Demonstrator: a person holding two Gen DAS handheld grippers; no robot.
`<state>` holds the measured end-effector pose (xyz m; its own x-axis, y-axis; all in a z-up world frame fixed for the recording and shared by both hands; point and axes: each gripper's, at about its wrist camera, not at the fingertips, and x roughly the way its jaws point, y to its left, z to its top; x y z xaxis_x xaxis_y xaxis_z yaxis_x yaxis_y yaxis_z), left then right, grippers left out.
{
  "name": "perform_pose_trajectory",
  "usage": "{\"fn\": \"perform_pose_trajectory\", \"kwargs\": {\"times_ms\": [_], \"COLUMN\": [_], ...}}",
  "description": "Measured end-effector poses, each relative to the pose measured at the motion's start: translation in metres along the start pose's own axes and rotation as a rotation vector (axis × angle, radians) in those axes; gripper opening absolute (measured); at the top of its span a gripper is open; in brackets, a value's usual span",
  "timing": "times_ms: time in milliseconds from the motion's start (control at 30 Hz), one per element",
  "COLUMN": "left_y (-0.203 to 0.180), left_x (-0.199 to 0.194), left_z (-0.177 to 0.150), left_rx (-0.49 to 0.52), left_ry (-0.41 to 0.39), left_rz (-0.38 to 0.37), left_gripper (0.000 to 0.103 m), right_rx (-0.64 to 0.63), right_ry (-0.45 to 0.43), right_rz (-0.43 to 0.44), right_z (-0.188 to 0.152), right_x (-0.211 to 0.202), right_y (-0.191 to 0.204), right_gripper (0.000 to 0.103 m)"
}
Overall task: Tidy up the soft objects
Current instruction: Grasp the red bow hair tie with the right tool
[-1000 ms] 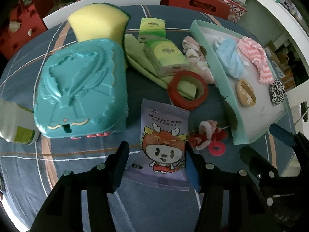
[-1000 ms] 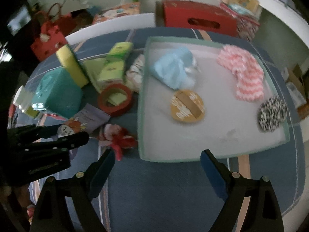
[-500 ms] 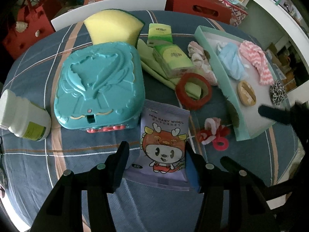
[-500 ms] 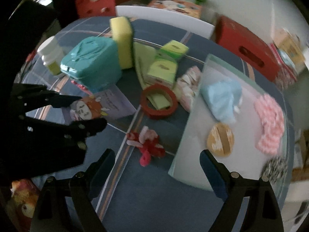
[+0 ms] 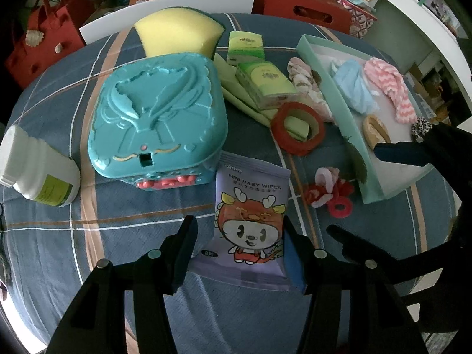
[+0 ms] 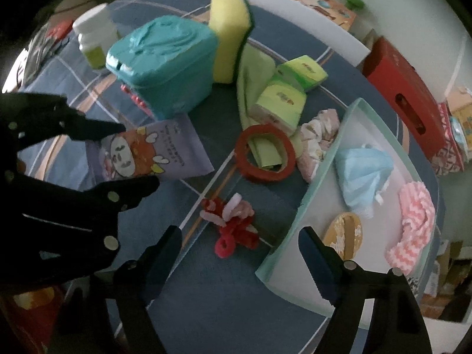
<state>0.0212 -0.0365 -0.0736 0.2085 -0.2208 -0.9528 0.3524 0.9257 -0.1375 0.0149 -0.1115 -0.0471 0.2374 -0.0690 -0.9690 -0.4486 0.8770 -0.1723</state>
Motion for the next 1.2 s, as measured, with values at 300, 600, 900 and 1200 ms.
{"fn": "perform_pose_trajectory", "kwargs": {"times_ms": [300,600,900,1200], "left_y": [0.0,0.004,0.002,-0.001], "left_x": [0.003,0.006,0.006,0.004], "left_z": [0.007,0.007,0.008,0.009], "left_rx": [-0.005,-0.015,-0.015,-0.008], "left_ry": [0.011,0.016,0.017,0.012], "left_rz": [-0.003,-0.007,-0.001,0.003], "left_gripper": [0.057,0.057,0.057,0.057], "right_rx": [-0.052,-0.033,0.003,-0.004], "right_ry": [0.029,0.057,0.054,0.054], "right_rz": [0.0,0.039,0.07,0.073], "right_z": [0.01,0.015,0.017,0.02], "right_x": [0.012,0.038,0.053,0.047], "right_y": [0.002,0.003,0.002,0.01], "right_gripper": [0.067,0.052,0.05,0.036]}}
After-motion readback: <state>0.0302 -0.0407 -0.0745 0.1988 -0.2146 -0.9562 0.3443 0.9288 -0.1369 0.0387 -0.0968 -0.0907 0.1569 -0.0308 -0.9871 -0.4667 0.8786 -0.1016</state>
